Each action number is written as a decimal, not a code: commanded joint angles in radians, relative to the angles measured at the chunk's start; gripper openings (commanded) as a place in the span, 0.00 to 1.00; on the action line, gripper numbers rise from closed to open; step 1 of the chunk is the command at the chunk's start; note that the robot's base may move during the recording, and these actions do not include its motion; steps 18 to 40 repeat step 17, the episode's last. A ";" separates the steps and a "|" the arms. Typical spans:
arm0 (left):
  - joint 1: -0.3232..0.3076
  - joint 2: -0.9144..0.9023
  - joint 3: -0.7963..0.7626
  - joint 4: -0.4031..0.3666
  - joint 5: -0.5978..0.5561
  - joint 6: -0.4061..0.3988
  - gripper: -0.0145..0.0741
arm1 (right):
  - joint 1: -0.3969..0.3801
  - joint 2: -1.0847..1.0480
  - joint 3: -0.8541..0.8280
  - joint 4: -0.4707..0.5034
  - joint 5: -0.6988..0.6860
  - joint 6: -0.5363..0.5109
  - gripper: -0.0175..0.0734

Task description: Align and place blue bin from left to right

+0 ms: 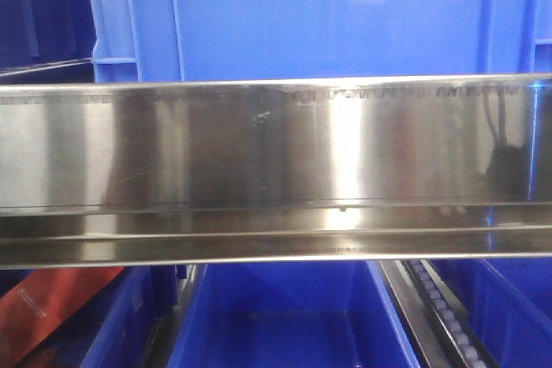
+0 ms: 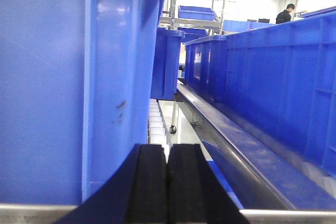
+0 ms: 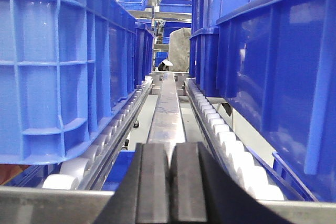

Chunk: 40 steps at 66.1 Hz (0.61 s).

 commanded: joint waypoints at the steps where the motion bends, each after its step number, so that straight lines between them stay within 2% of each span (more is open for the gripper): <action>1: 0.001 -0.006 -0.001 0.001 -0.014 -0.001 0.04 | -0.002 -0.004 0.001 0.001 -0.023 -0.001 0.01; 40: 0.001 -0.006 -0.001 0.001 -0.014 -0.001 0.04 | -0.002 -0.004 0.001 0.001 -0.023 -0.001 0.01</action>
